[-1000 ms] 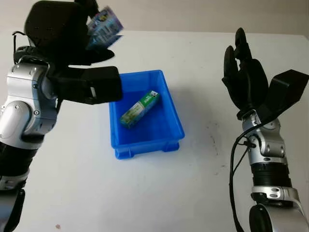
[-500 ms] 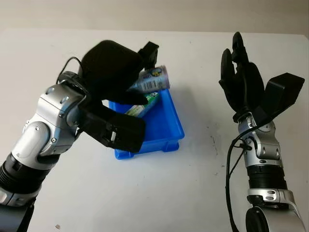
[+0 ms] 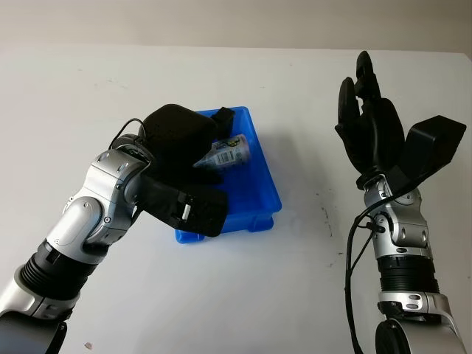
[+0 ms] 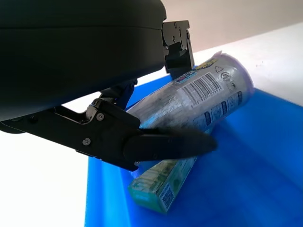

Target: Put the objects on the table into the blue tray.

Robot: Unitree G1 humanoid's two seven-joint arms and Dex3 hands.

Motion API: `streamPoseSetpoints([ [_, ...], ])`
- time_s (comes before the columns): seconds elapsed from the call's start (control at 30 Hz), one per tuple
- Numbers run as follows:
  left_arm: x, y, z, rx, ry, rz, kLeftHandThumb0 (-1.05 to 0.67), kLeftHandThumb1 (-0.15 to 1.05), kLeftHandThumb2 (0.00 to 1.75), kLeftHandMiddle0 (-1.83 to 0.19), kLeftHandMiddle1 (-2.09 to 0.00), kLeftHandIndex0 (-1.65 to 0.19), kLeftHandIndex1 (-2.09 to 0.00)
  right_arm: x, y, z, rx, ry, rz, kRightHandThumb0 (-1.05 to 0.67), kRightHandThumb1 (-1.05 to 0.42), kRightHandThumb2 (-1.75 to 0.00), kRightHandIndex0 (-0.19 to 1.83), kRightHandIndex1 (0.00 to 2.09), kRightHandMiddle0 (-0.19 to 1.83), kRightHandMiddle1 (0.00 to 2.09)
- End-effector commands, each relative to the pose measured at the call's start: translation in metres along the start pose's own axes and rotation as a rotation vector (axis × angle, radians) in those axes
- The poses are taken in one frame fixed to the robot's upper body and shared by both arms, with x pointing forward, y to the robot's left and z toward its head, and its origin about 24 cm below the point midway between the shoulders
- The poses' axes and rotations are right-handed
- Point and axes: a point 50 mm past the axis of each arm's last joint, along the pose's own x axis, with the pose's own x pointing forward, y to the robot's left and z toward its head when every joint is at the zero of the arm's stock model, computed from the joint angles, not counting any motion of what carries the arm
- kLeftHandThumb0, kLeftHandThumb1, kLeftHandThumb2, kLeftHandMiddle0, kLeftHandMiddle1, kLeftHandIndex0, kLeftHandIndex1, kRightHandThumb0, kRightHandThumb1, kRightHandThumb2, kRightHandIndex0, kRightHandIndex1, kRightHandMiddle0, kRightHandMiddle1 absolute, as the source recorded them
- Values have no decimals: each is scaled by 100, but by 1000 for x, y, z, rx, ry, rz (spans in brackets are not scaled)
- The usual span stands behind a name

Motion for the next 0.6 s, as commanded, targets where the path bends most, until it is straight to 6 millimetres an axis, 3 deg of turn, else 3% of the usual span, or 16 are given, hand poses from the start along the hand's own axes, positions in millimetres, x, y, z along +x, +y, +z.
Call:
streamPoseSetpoints([
  [0.0,-1,1,-3,-48,3,13,-68,105,66,-61,-209,19,-64,-2,-2,1,-7,-2,-4,-61,-105,-62,-19,0,-19,0],
  [0.03,-2,3,-5,-83,-2,20,-66,105,68,-20,-180,19,-46,-2,-2,1,-11,-1,-5,-61,-105,-62,-19,0,-19,0],
  [0.07,-3,7,-7,-140,-8,31,-66,105,69,-2,-117,16,-30,-2,-2,1,-15,1,-8,-61,-105,-62,-19,0,-19,0],
  [0.1,-4,9,-9,-179,-13,38,-65,105,66,5,-71,14,-22,-2,-2,1,-18,1,-9,-61,-105,-62,-19,0,-19,0],
  [0.17,-5,14,-13,-281,-28,51,-65,105,62,10,-24,14,-13,-2,-1,1,-16,0,-9,-61,-105,-62,-19,0,-19,0],
  [0.23,-7,19,-17,-410,-55,70,-65,105,61,12,-13,17,-10,-2,0,0,-11,4,-6,-61,-105,-62,-19,0,-19,0],
  [0.27,-8,22,-20,-482,-64,77,-65,105,57,8,-58,17,-8,-2,0,0,-10,5,-5,-61,-105,-62,-19,0,-19,0],
  [0.33,-10,28,-27,-610,-84,88,-67,105,56,15,-69,19,-5,-2,1,1,-12,3,2,-61,-105,-62,-19,0,-19,0],
  [0.37,-11,31,-31,-654,-91,98,-71,105,57,16,-38,19,-4,-2,1,1,-12,1,6,-61,-105,-62,-19,0,-19,0],
  [0.4,-11,34,-34,-691,-102,119,-73,105,57,17,-24,18,-3,-1,2,1,-14,0,9,-60,-105,-63,-19,0,-19,0],
  [0.43,-12,37,-38,-729,-116,145,-75,105,57,6,-23,16,-4,-1,2,1,-14,-3,13,-60,-105,-63,-19,0,-19,0],
  [0.57,-12,43,-52,-934,-157,256,-68,105,56,11,-7,11,-6,1,5,2,-13,-12,28,-60,-105,-64,-19,0,-19,0],
])
